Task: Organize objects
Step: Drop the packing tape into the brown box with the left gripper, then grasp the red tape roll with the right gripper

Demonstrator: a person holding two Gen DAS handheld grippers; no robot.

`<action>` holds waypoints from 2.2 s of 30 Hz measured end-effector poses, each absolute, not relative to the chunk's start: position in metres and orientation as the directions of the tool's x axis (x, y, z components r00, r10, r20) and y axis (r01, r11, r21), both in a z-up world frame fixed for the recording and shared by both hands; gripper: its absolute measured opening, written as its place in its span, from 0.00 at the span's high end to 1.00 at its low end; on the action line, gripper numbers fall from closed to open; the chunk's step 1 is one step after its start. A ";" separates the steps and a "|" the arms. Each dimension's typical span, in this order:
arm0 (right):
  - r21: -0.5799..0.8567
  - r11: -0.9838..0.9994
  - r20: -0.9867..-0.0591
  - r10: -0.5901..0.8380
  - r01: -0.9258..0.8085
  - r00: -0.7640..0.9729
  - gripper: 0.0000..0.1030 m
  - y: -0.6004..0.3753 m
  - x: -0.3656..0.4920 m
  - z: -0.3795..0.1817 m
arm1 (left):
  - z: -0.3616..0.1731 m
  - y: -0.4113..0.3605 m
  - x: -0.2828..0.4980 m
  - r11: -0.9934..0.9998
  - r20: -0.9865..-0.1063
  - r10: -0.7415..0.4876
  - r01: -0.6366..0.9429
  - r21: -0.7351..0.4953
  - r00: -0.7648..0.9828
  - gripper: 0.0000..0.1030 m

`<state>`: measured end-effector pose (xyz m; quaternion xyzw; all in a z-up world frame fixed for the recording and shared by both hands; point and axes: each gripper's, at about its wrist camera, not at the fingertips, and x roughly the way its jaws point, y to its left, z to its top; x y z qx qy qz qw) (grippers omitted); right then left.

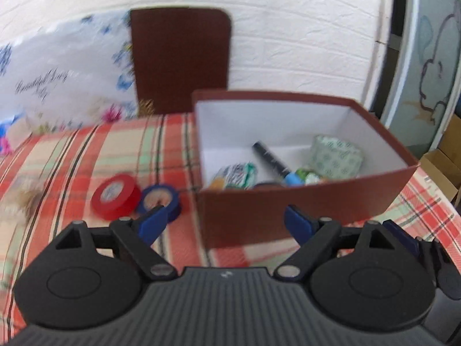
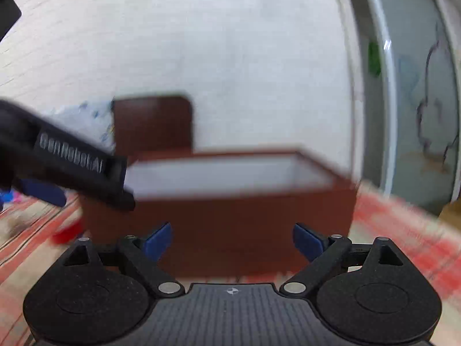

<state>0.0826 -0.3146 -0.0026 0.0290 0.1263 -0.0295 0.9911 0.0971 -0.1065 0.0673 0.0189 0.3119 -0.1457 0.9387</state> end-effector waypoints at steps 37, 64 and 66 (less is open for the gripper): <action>-0.122 0.937 -0.525 0.219 -0.327 0.822 0.22 -0.165 0.089 -0.020 | -0.015 0.103 0.110 0.999 -0.594 0.012 -0.039 -0.032 0.804 0.01; -0.172 0.895 -0.517 0.273 -0.411 0.811 0.30 -0.118 0.135 -0.026 | -0.018 0.127 0.110 0.979 -0.537 -0.053 -0.062 -0.195 0.842 0.00; -0.152 0.895 -0.526 0.285 -0.418 0.801 0.30 -0.131 0.108 -0.027 | -0.018 0.124 0.111 0.982 -0.542 -0.044 -0.064 -0.178 0.839 0.00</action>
